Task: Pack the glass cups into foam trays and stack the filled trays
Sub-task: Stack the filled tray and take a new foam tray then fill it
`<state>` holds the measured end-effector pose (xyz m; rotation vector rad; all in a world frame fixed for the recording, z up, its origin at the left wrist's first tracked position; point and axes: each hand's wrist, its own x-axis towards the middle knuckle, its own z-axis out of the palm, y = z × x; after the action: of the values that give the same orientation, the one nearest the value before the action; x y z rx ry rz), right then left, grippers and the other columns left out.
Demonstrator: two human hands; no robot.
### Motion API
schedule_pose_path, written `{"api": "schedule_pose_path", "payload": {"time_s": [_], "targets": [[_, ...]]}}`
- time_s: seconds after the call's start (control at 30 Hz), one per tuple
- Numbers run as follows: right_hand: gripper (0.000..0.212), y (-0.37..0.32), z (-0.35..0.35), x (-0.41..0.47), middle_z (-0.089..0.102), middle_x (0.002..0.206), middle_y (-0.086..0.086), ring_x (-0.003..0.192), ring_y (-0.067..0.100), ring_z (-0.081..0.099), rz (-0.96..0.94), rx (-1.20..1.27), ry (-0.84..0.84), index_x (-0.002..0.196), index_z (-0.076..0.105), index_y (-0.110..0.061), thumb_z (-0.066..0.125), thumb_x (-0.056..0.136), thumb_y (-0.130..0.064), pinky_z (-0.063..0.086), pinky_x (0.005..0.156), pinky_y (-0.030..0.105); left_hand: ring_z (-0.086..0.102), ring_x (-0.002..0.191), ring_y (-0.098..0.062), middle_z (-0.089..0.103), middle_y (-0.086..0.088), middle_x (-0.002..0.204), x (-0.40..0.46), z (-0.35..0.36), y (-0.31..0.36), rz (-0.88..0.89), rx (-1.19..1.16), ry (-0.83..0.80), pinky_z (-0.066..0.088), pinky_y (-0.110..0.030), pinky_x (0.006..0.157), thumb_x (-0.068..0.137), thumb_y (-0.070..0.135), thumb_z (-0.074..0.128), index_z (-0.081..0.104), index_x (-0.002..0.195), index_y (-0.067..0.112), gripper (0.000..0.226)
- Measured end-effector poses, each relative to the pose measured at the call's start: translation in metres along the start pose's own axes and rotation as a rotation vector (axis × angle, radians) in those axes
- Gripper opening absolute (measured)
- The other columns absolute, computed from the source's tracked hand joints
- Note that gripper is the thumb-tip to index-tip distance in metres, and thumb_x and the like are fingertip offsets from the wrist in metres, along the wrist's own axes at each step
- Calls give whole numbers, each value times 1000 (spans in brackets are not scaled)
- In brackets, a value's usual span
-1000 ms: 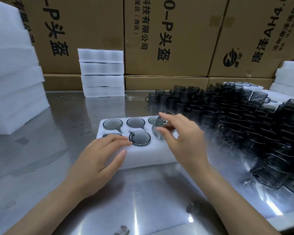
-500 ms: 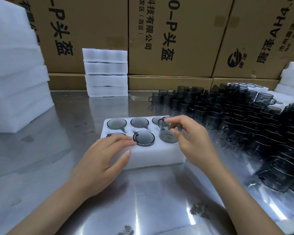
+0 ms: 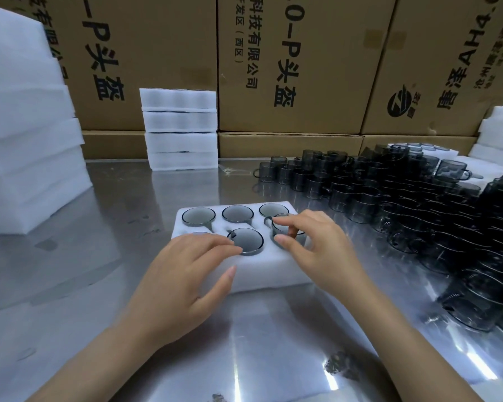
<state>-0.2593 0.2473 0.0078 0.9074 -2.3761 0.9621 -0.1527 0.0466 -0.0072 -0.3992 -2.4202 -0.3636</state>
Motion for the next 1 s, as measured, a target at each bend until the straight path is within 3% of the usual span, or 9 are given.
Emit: {"api": "schedule_pose_path", "payload": {"time_s": [0.1, 0.2, 0.33, 0.43, 0.57, 0.67, 0.8, 0.9, 1.0], "targets": [[28, 0, -5, 1, 59, 101, -13, 108, 8, 46, -22, 48, 98, 116, 66, -26, 60, 89, -30, 32, 88, 8, 59, 102, -15, 64, 7, 112, 5, 1, 6, 58, 63, 35, 38, -33, 97, 91, 35, 46, 68, 111, 20, 34], [42, 0, -8, 2, 52, 128, -18, 129, 5, 35, 10, 45, 86, 131, 56, -22, 45, 91, -28, 16, 101, 2, 56, 113, -13, 61, 7, 126, 15, 4, 17, 81, 80, -6, 36, -40, 106, 90, 39, 44, 64, 120, 20, 41], [42, 3, -2, 0, 36, 148, -16, 141, 2, 17, 85, -33, -207, 142, 42, -24, 36, 100, -20, 10, 113, 16, 46, 131, -17, 47, 5, 143, 33, 15, 34, 74, 167, -242, 22, -40, 110, 89, 50, 32, 51, 137, 18, 61], [44, 7, -1, -1, 25, 152, -21, 143, 1, 9, 107, -123, -361, 144, 35, -32, 29, 101, -27, 10, 118, 31, 50, 127, -16, 55, 6, 135, 36, 22, 34, 17, 105, -260, 23, -32, 108, 86, 51, 32, 56, 132, 20, 60], [45, 9, 0, -3, 18, 152, -26, 142, -2, 7, 112, -139, -384, 145, 31, -36, 28, 101, -29, 6, 116, 31, 57, 117, -12, 63, 7, 125, 38, 23, 35, 6, 91, -257, 27, -27, 106, 84, 50, 36, 63, 123, 20, 56], [44, 8, 8, -4, 29, 151, -19, 141, 1, 15, 152, 21, -261, 143, 38, -30, 37, 99, -24, 9, 112, 17, 50, 125, -10, 55, 10, 135, 38, 22, 34, -21, 64, -268, 25, -30, 109, 85, 51, 27, 56, 131, 24, 61], [45, 13, 8, -2, 46, 138, -14, 134, 9, 33, 306, 110, -88, 140, 43, -23, 46, 96, -30, 21, 98, 12, 56, 115, -12, 64, 7, 122, 26, 16, 25, 17, 175, -161, 44, -36, 98, 84, 47, 39, 66, 116, 21, 50], [57, 16, -2, -1, 54, 133, -7, 123, 16, 47, 595, 130, -189, 132, 52, -22, 36, 92, -59, 34, 96, 29, 40, 122, -4, 51, 19, 133, 15, 2, 3, -191, 40, -40, 33, -27, 103, 84, 55, 38, 53, 127, 30, 52], [77, 11, -4, 0, 68, 105, 4, 99, 22, 59, 692, 52, -332, 102, 67, -12, 21, 87, -71, 42, 80, 31, 34, 126, 2, 42, 35, 123, 6, -9, -21, -567, -239, -55, 23, -8, 99, 83, 72, 34, 41, 122, 44, 48]]}}
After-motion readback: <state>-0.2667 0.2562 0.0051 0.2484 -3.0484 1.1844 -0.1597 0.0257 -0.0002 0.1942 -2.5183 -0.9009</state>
